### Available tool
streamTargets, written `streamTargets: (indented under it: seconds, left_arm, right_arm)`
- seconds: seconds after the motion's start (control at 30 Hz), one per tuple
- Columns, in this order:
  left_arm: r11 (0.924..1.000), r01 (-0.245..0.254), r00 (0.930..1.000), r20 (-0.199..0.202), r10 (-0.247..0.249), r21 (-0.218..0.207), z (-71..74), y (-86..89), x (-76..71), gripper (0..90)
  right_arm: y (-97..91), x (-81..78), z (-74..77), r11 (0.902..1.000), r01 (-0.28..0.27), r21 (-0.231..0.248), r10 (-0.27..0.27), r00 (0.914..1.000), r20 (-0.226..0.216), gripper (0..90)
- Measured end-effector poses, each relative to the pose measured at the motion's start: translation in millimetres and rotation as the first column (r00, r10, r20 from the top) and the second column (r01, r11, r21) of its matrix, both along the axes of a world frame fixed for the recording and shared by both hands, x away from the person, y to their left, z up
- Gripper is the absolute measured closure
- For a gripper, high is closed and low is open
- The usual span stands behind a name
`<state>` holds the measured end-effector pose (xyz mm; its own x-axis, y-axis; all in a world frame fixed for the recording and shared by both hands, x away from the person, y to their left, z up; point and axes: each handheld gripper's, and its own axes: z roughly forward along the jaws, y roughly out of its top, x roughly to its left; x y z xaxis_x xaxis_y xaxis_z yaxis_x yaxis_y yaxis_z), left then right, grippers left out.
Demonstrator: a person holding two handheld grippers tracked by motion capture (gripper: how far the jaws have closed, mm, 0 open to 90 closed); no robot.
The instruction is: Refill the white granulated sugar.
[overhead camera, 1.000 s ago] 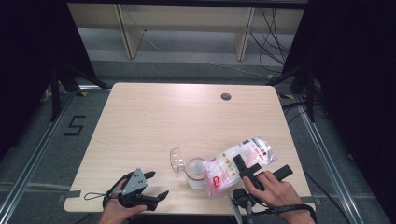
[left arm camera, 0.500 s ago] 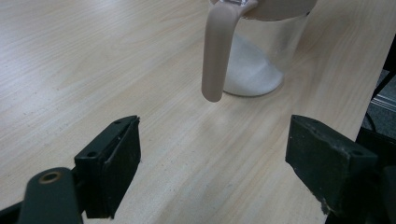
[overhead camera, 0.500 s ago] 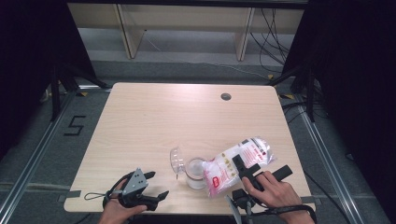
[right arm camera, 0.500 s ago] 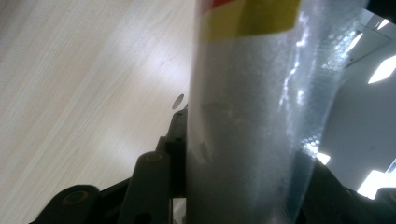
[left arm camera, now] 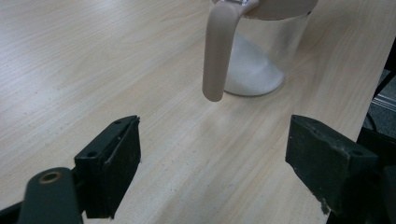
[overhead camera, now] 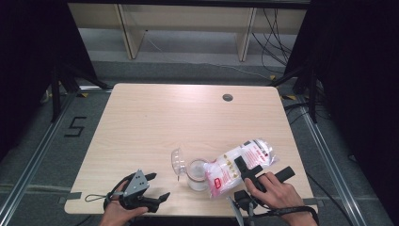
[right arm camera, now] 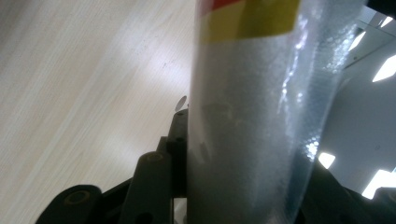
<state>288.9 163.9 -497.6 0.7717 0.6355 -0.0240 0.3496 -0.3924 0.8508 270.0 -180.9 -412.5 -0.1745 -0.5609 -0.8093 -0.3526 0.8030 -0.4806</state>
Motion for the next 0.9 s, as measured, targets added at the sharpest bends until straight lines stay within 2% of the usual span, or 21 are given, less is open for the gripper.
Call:
streamTargets:
  seconds: [0.23,0.33,0.37,0.4,0.5,0.63,0.73,0.9]
  left_arm:
    - [0.9999,-0.002,1.0000,-0.003,0.002,-0.011,-0.1,-0.3,-0.4,17.8]
    - [0.9999,-0.004,1.0000,-0.003,0.004,-0.016,0.0,-0.7,-0.6,17.8]
    - [0.9999,-0.002,1.0000,-0.002,0.002,-0.011,0.2,-0.4,-0.6,17.8]
    - [1.0000,0.003,1.0000,0.002,-0.003,-0.006,0.3,-0.1,-0.3,17.8]
    - [0.9997,-0.004,1.0000,-0.001,0.004,-0.022,-0.1,-0.7,-0.4,17.8]
    - [0.9999,0.010,0.9998,0.019,-0.010,0.008,1.8,2.6,1.3,17.8]
    - [0.9999,-0.005,1.0000,0.000,0.005,-0.009,0.3,0.5,0.0,17.8]
    - [0.9999,-0.009,1.0000,-0.001,0.008,-0.006,1.1,1.1,-0.4,17.8]
  right_arm:
    - [0.4,-0.6,0.6,1.0000,0.004,-0.004,-0.004,1.0000,-0.003,66.9]
    - [0.8,-0.9,0.2,1.0000,-0.001,-0.006,0.001,1.0000,0.001,67.0]
    - [0.4,-1.0,-0.4,0.9999,-0.011,0.000,0.011,0.9998,0.014,67.0]
    - [1.0,-1.0,0.2,1.0000,-0.002,-0.005,0.002,1.0000,-0.001,67.1]
    - [1.1,-0.9,-0.3,0.9999,-0.011,-0.001,0.011,0.9999,0.007,67.1]
    - [1.3,-1.2,0.0,0.9999,-0.012,0.002,0.012,0.9999,0.009,67.2]
    - [0.8,-1.1,0.3,1.0000,-0.009,0.004,0.009,0.9999,0.008,67.3]
    - [0.1,-1.4,1.1,0.9999,-0.005,0.013,0.005,1.0000,0.006,67.3]
